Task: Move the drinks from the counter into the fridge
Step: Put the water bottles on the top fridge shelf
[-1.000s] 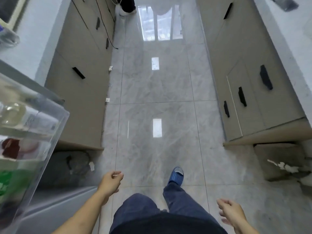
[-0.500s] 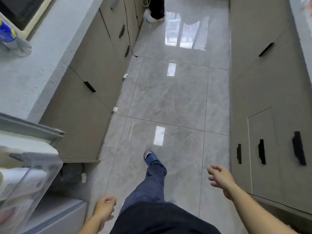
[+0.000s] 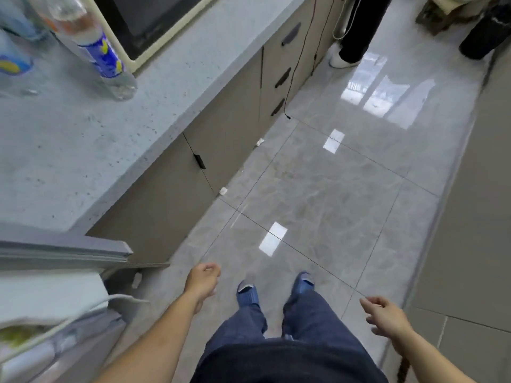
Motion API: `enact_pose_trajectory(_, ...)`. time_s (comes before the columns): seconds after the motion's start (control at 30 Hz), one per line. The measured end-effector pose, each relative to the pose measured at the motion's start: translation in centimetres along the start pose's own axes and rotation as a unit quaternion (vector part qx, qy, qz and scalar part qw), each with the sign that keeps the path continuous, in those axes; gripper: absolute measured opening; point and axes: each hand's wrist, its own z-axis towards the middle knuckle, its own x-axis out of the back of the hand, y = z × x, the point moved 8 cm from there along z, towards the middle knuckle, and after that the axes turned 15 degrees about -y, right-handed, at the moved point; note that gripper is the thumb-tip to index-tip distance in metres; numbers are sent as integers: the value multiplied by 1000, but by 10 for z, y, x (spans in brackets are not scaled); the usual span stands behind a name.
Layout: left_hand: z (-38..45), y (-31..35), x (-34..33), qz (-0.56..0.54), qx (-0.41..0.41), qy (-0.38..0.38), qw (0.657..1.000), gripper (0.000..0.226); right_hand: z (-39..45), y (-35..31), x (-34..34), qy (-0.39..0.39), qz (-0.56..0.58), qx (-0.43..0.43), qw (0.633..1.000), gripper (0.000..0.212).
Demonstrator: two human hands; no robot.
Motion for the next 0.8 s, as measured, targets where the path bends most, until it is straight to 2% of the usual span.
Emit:
enact_pose_trajectory(0.1,1,13,-10,-33,11,15,999,12,33,-18,23,-29,-39,-19,999,25)
enact_pose_trajectory(0.2,-1,23,-19,-72,17,48,996,12,61,-47,42,-58,-81,-25,995,23)
enact_pose_trajectory(0.43,-35,12,-35,-181,52,159,969,16,128,-172,61,-125,-207,19,970,21)
enact_pose_trajectory(0.6,-65,-15,-55,-267,74,217,936,17,160,-279,22,-175,-298,75,935,23)
enact_pose_trajectory(0.8,-78,-69,-84,-373,128,291,872,19,172,-372,-61,-214,-359,131,899,18)
